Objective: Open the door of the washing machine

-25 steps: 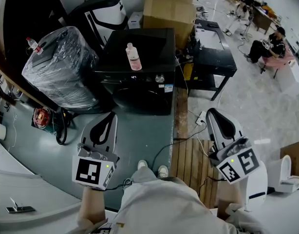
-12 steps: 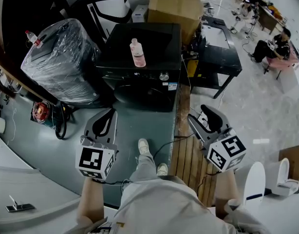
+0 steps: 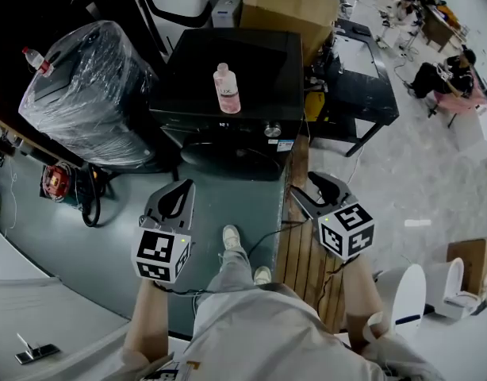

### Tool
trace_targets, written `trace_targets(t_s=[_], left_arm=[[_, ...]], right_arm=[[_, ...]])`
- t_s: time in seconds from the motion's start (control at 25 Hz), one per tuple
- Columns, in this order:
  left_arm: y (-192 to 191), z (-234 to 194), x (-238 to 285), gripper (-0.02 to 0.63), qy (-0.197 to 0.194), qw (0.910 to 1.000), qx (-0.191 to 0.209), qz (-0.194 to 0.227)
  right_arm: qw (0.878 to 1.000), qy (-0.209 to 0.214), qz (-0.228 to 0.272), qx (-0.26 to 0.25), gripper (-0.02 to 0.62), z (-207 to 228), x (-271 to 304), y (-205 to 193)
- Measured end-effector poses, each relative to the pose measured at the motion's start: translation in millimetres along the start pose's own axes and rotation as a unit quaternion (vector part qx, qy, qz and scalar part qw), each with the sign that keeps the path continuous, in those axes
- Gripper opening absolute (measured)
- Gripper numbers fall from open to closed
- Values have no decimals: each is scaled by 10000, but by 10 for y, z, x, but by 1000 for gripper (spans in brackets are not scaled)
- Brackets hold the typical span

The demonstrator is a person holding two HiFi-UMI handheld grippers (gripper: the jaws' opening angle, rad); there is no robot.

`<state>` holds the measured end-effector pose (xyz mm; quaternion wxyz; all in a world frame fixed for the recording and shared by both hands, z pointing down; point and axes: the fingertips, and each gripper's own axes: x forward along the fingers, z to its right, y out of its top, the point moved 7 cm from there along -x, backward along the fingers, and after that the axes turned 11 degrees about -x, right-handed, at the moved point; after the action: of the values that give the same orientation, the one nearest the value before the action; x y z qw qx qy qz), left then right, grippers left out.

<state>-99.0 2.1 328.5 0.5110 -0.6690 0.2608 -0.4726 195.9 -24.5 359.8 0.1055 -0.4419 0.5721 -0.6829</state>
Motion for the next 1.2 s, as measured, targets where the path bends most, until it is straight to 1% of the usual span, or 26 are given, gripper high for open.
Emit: trace_targets(t_s=[0.16,0.32,0.64,0.84,1.04,1.2], left_arm=[[-150,-347,401,21,-116,9993,-151,-307],[-329,-672,797,20,-286,9974,-246,-615],[-658,-1292,1412,20,-688,9896,-395,-1204],[-791,-1528,1683,20,-838,9866,-406,-1342],[-963,-1655,1869,20,-894,9824,-596,-1529],[-1106,-1714,2032,21,-874,9792,-718,-1684]], right_arm=[[9990,141,-419,50,237,110,561,-48],[9968,154,-771,158,235,221,1107,-120],[9869,153,-1576,322,227,334,2130,-319],[9822,143,-1840,339,225,376,2589,-425],[9766,181,-2109,375,224,412,2948,-594],[9711,62,-2354,399,222,514,3207,-806]])
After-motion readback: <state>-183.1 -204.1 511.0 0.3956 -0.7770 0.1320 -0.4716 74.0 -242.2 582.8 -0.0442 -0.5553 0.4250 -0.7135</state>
